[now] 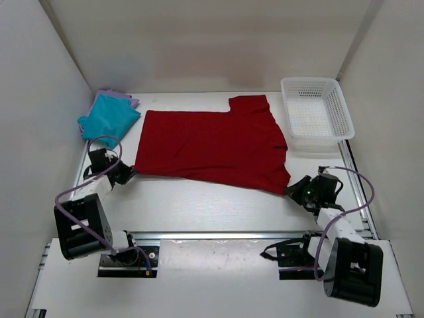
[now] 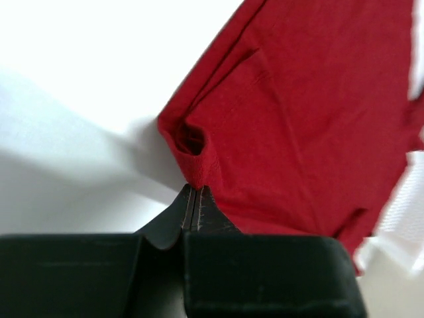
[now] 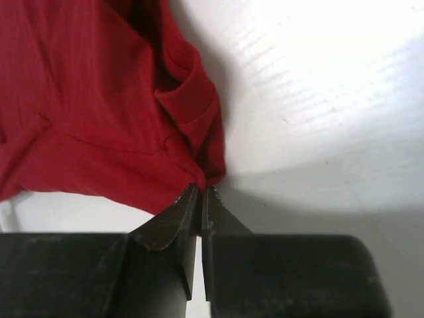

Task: Fold and stack the t-shirts
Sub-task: Fold the flattened tshirt in 1/3 of the way, then grap the side of the flattened tshirt furthest away from the robot with both arms

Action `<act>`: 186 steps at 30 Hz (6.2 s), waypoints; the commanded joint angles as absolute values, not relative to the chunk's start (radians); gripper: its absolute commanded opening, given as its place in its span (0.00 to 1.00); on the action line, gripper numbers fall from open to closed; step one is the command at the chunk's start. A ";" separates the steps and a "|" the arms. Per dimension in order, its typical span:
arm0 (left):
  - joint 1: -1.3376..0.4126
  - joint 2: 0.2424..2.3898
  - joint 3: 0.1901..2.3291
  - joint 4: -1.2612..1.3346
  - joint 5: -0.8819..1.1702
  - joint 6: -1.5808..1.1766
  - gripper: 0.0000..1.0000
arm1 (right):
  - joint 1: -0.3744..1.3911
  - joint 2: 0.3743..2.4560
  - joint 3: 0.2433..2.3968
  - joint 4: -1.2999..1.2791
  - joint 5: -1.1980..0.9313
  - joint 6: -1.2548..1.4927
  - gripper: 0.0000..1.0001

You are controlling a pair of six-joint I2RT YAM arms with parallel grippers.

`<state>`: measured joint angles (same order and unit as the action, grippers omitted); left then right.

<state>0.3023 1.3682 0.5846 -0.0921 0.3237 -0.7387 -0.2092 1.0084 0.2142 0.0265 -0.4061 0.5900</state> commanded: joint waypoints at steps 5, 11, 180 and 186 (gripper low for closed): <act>0.331 1.232 0.554 -0.301 0.226 -0.611 0.00 | -0.310 0.876 0.137 -0.061 -0.474 0.624 0.00; 0.233 1.077 0.522 -0.417 0.065 -0.555 0.07 | -0.308 0.813 0.147 -0.158 -0.422 0.644 0.00; 0.087 2.013 1.431 -0.124 0.132 -0.673 0.00 | 0.028 2.794 2.815 -0.627 -0.387 0.476 0.00; 0.107 1.964 1.405 -0.110 0.144 -0.683 0.00 | 0.031 2.712 2.815 -0.837 -0.364 0.321 0.01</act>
